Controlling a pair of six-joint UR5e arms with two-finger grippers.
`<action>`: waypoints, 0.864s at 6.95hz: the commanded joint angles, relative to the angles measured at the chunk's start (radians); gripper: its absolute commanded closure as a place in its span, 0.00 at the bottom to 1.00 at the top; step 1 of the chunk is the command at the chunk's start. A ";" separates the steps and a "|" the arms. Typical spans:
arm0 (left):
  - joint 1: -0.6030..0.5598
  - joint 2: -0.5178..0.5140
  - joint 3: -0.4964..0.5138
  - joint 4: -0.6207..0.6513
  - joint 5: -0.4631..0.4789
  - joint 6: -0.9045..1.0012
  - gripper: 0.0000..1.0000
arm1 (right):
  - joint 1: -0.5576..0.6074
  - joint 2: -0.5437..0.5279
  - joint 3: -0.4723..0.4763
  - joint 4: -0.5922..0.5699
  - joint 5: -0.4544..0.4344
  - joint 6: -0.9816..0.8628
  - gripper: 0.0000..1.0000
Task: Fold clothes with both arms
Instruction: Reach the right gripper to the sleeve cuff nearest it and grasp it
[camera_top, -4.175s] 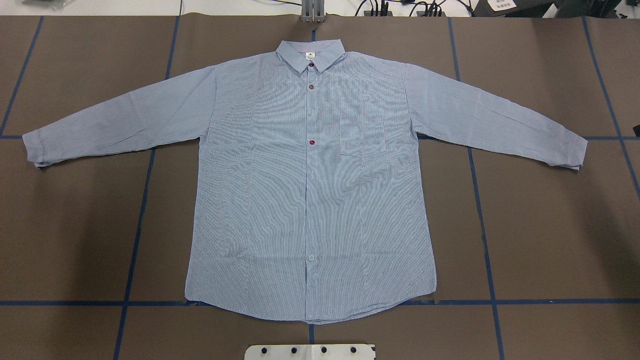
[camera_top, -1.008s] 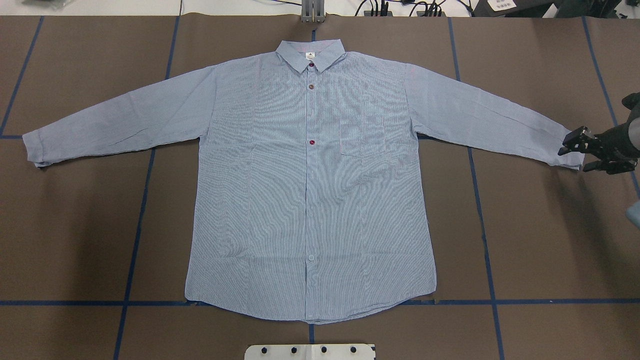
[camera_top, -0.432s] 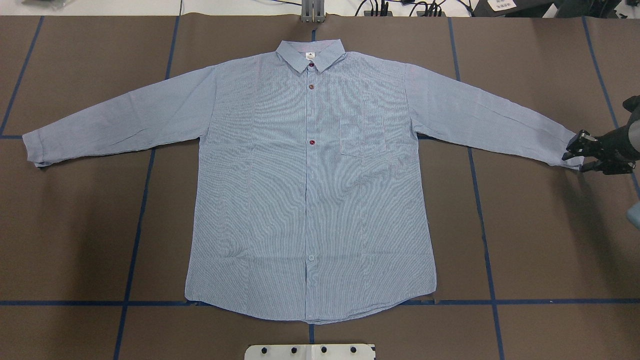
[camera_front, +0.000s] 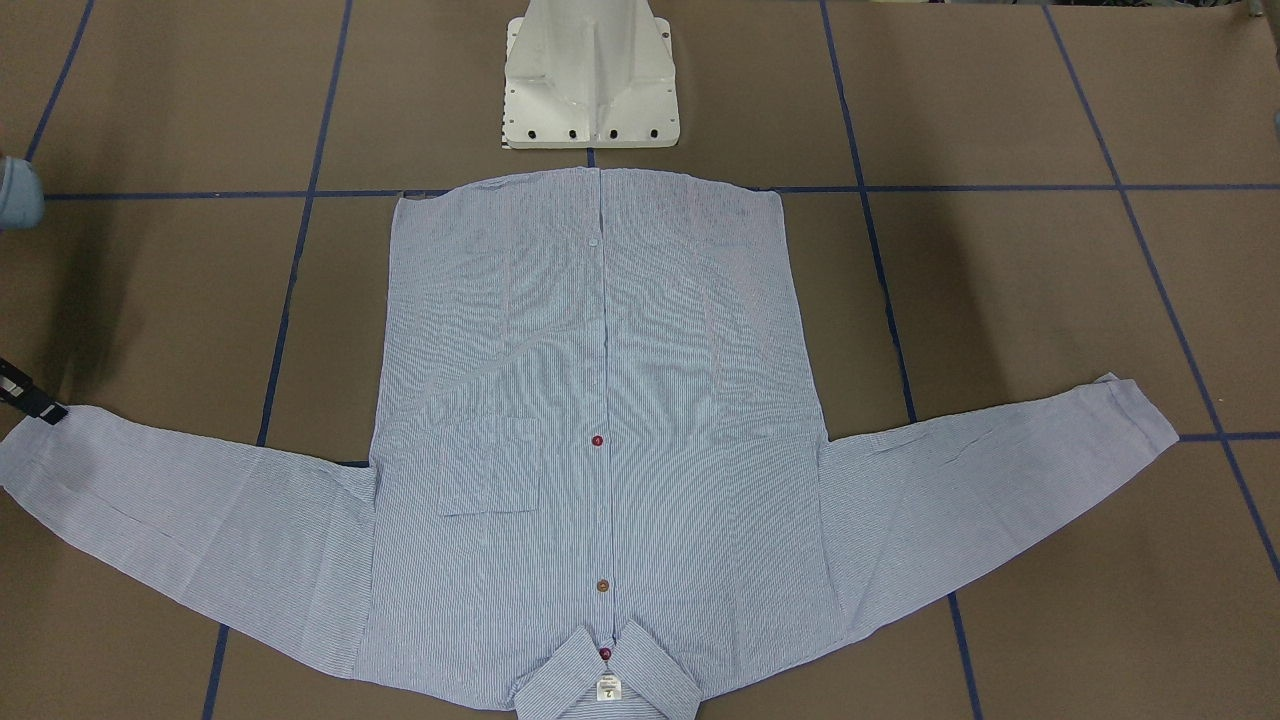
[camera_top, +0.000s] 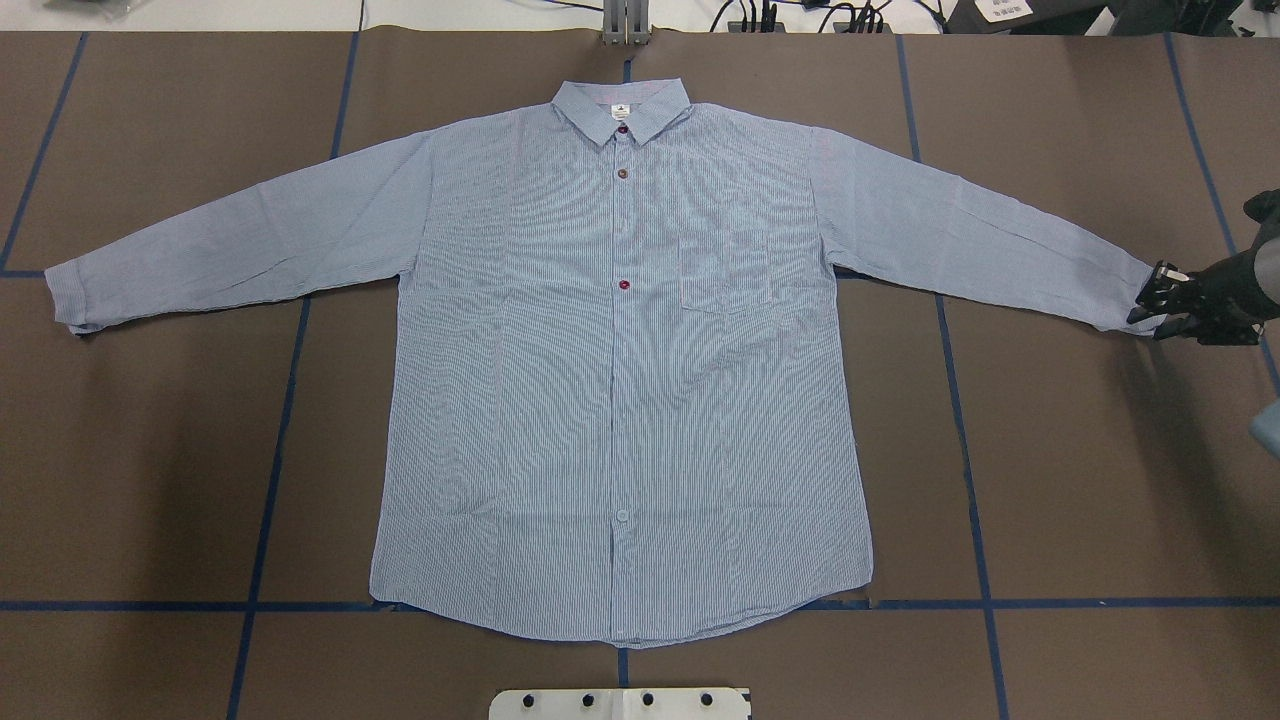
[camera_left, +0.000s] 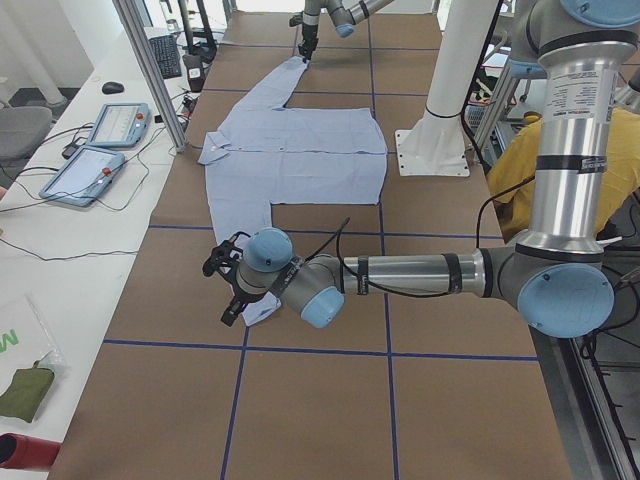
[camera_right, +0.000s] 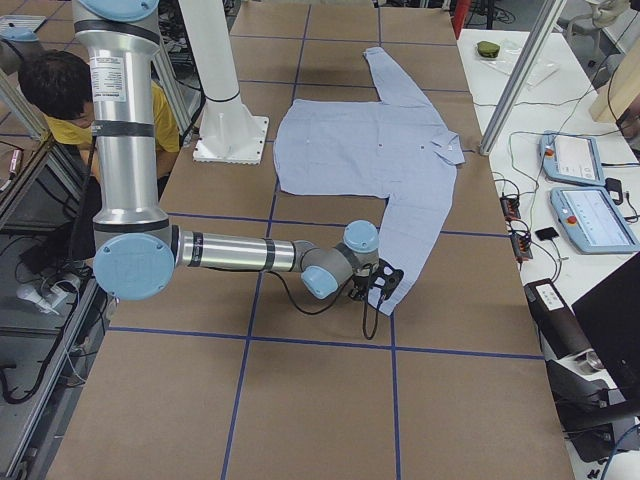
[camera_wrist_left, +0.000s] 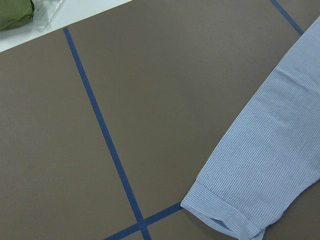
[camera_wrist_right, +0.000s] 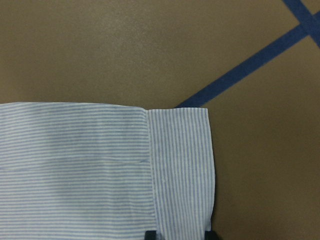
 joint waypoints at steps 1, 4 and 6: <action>0.000 0.000 0.000 0.000 0.000 0.000 0.00 | 0.001 0.001 0.008 0.000 0.007 -0.003 1.00; 0.000 0.000 0.000 0.000 -0.002 0.000 0.00 | -0.002 0.008 0.153 -0.011 0.038 -0.001 1.00; 0.000 0.000 0.000 0.000 -0.002 0.002 0.00 | -0.043 0.193 0.155 -0.085 0.038 0.016 1.00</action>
